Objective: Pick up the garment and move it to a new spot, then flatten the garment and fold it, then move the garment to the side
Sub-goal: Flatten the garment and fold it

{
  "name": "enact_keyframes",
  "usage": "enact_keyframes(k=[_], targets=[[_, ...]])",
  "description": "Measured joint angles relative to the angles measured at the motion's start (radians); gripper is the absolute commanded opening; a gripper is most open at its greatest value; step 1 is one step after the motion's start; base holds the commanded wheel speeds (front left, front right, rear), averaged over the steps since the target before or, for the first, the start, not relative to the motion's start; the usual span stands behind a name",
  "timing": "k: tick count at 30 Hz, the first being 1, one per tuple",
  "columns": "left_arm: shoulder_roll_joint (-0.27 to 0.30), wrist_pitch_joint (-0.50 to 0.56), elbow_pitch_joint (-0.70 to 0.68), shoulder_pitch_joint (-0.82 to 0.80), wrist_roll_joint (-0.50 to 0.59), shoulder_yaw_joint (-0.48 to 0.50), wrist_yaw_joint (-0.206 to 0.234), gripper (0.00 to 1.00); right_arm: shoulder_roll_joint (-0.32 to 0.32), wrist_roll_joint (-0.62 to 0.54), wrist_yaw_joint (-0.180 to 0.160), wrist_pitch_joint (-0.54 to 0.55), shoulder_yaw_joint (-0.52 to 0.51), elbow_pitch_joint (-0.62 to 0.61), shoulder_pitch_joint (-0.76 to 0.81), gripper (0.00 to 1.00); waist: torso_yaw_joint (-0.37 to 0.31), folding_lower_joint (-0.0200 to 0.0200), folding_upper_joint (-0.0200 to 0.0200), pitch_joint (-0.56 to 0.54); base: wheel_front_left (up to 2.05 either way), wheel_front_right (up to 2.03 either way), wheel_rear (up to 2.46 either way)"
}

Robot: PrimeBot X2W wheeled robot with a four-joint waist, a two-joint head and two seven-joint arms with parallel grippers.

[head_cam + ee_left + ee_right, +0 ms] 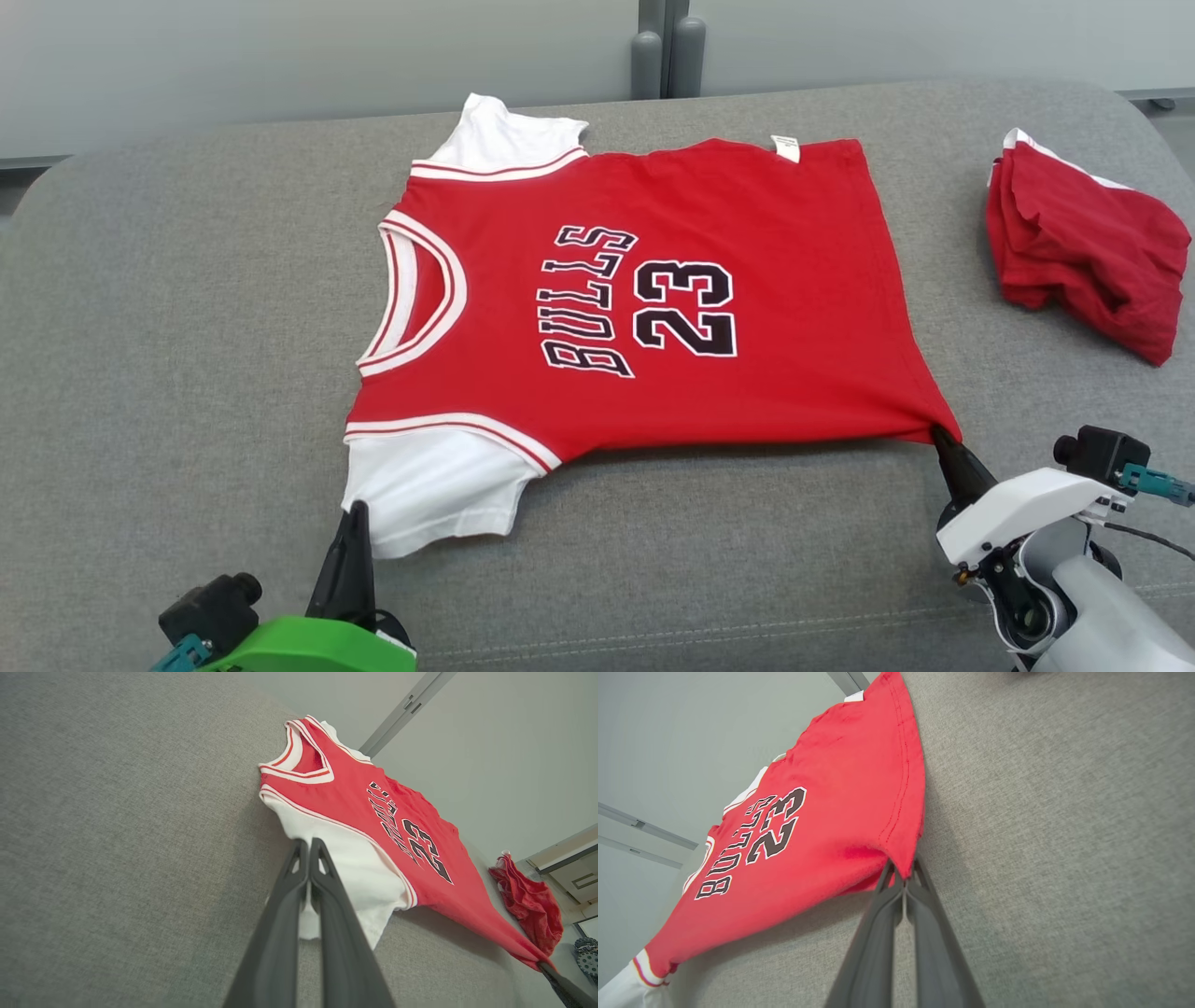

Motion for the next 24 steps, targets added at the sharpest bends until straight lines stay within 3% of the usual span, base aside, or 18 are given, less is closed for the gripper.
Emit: enact_keyframes(k=[21, 22, 24], targets=[[0.026, 0.045, -0.050, 0.139, 0.030, -0.038, 0.061, 0.00, -0.021, -0.049, -0.011, 0.002, 0.050, 0.020, 0.057, 0.00, 0.003, 0.0000, 0.0000, -0.029, 0.00, 0.00, 0.00], [0.028, 0.050, -0.044, 0.139, 0.031, -0.039, 0.064, 0.00, -0.021, -0.051, -0.011, 0.006, 0.055, 0.025, 0.057, 0.02, 0.002, 0.0000, 0.0000, -0.032, 0.00, 0.00, 0.00], [0.030, 0.061, -0.031, 0.139, 0.032, -0.042, 0.065, 0.00, -0.016, -0.063, -0.013, 0.006, 0.064, 0.034, 0.057, 0.29, 0.000, 0.0000, 0.0000, -0.037, 0.00, 0.00, 0.00]])
